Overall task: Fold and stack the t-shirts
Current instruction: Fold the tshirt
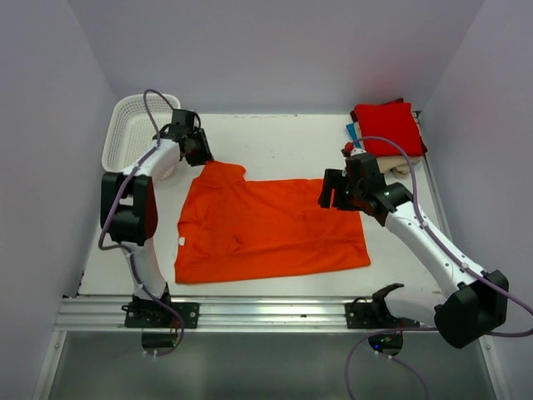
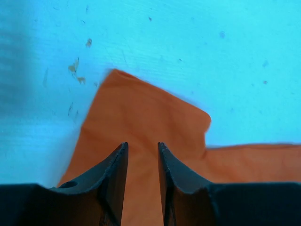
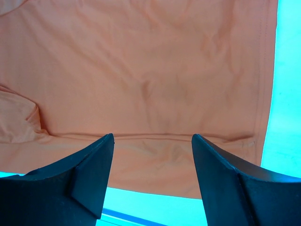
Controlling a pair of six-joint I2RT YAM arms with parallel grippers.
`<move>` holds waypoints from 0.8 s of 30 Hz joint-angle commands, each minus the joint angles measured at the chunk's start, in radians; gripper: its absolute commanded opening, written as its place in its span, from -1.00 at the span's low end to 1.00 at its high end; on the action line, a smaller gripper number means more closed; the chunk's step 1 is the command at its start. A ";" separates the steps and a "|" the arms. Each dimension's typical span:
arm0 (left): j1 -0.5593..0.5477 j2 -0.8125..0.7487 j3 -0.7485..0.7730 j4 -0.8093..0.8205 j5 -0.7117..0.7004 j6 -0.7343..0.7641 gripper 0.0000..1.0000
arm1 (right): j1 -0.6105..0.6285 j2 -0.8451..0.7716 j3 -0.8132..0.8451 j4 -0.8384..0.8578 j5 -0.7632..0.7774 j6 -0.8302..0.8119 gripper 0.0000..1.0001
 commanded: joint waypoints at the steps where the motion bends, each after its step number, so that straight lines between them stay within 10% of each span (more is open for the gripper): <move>1: 0.022 0.101 0.142 -0.036 -0.042 0.073 -0.30 | 0.003 -0.083 0.014 -0.033 0.006 -0.015 0.42; 24: 0.088 0.379 0.283 0.039 0.065 0.088 -0.34 | 0.004 -0.156 -0.011 -0.083 0.029 -0.008 0.45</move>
